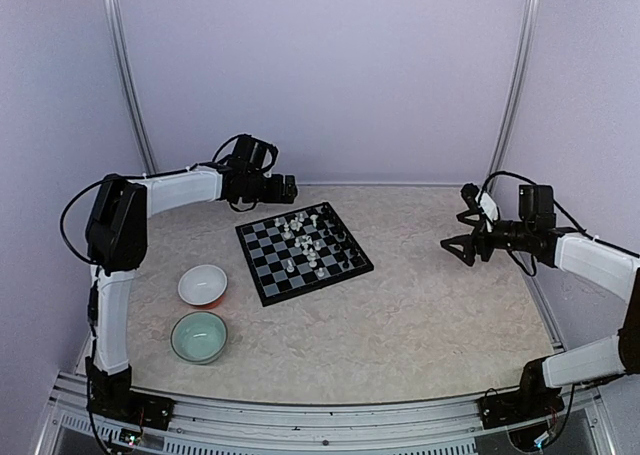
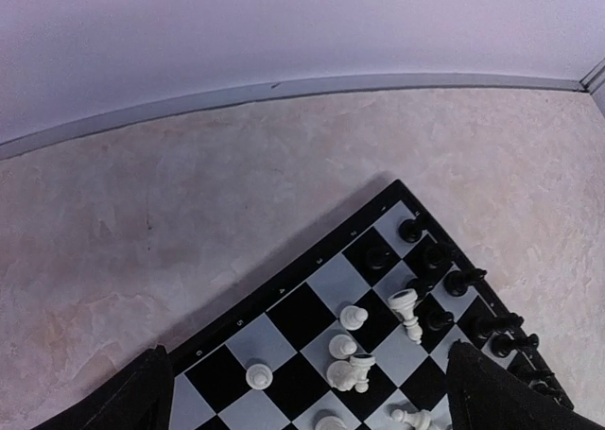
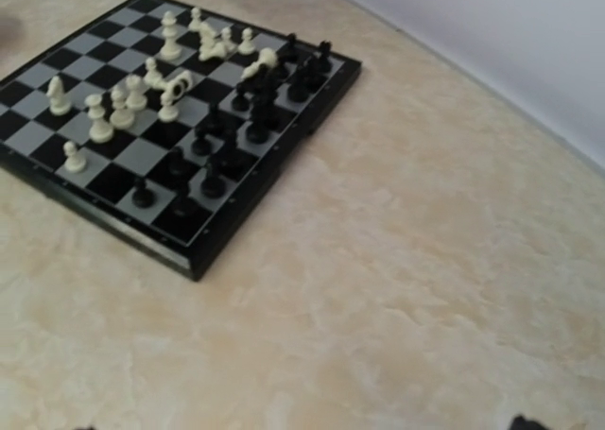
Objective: Set up the chess pieces on the board
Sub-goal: Adjust the chessboard at the center of the board.
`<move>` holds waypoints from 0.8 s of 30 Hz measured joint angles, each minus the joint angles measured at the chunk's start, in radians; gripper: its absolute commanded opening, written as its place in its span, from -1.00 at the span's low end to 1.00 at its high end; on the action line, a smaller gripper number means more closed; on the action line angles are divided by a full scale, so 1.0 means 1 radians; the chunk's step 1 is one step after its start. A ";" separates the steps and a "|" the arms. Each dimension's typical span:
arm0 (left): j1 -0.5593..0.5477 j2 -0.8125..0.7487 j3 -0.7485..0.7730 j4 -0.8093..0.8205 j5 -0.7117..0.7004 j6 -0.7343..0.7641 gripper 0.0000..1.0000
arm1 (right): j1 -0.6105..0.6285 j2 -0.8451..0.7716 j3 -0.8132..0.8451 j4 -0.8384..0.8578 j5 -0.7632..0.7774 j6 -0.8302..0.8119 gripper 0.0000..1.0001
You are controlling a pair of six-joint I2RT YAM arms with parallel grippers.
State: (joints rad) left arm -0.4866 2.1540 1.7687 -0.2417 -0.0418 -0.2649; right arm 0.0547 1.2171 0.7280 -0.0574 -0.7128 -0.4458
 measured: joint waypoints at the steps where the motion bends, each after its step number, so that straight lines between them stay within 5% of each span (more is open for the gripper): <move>1: 0.003 0.025 0.018 -0.018 0.000 -0.002 0.98 | 0.000 0.003 0.000 -0.005 -0.004 -0.005 0.87; 24: 0.178 0.161 0.054 -0.127 0.185 -0.107 0.85 | 0.000 0.010 0.000 -0.043 -0.021 -0.041 0.84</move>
State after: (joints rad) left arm -0.3088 2.3154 1.8225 -0.3687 0.1436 -0.3717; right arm 0.0551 1.2270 0.7280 -0.1005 -0.7334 -0.4866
